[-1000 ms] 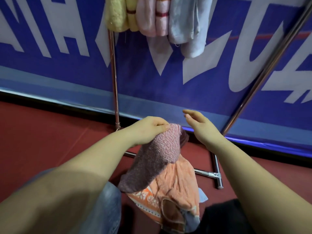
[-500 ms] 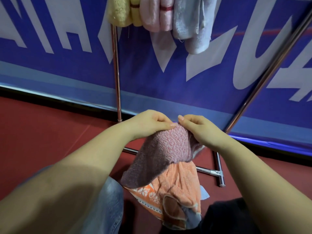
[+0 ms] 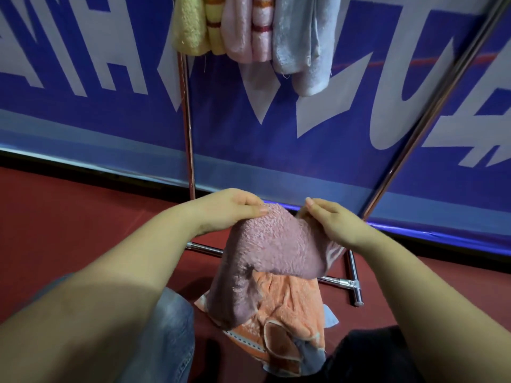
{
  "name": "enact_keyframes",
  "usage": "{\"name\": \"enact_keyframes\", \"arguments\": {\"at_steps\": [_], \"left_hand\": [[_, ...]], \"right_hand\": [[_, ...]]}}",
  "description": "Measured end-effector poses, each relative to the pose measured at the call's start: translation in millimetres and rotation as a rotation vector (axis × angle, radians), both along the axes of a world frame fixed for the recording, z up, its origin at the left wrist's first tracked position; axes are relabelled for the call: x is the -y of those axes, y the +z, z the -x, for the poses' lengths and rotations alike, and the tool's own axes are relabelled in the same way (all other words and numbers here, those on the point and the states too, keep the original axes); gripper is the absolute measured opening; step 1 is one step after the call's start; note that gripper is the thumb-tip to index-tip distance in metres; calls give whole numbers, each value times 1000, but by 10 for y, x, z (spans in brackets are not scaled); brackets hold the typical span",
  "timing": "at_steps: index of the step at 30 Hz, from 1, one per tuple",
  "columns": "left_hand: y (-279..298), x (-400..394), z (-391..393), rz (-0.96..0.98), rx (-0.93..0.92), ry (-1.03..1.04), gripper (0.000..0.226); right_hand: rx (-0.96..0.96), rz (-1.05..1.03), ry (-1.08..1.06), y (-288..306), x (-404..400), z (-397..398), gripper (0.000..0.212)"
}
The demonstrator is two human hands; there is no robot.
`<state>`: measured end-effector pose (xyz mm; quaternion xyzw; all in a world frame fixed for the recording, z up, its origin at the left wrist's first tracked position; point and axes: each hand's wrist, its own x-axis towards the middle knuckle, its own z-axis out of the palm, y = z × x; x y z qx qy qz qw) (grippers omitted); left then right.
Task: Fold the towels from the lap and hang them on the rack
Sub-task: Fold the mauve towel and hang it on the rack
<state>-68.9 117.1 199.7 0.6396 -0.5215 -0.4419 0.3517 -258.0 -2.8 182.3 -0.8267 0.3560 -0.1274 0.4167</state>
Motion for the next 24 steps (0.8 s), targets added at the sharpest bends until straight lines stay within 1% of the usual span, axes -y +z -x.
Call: {"name": "enact_keyframes", "arguments": {"at_steps": [2, 3, 4, 6, 8, 11, 13, 15, 16, 17, 18, 19, 21, 23, 24], "left_hand": [[-24, 23, 95, 6, 18, -28, 21], [-33, 29, 128, 4, 25, -41, 19], [-42, 34, 152, 0, 30, -48, 18], [-50, 36, 165, 1, 42, -32, 20], [-39, 31, 154, 20, 49, 4, 24], [-26, 21, 109, 37, 60, 44, 40], [-34, 18, 68, 22, 71, 56, 44], [-34, 16, 41, -11, 92, 63, 46], [-33, 19, 27, -27, 99, 57, 43], [-32, 20, 7, -44, 100, 54, 36], [-32, 21, -21, -58, 95, 53, 27], [-22, 13, -52, -71, 95, 53, 25], [10, -7, -112, -77, 86, 56, 32], [24, -27, -150, -56, 37, 52, 26], [26, -30, -144, -46, 12, 54, 23]], "right_hand": [[98, -253, 56, -40, -173, -138, 46], [124, -331, 49, -75, -230, -191, 49], [131, -345, 32, -102, -264, -232, 52], [115, -297, 15, -106, -316, -269, 53], [138, -284, 8, -109, -328, -286, 48], [178, -255, 22, -79, -347, -296, 47], [190, -227, 37, -85, -340, -303, 48], [194, -192, 64, -62, -337, -301, 41], [192, -176, 67, -47, -319, -295, 37], [188, -155, 60, -25, -293, -282, 34], [186, -123, 49, -23, -239, -257, 33], [183, -92, 30, -20, -171, -222, 34], [172, -68, 4, 13, -49, -128, 42], [142, -94, 5, 22, 24, -42, 54], [130, -116, 9, -5, 42, -13, 56]]}}
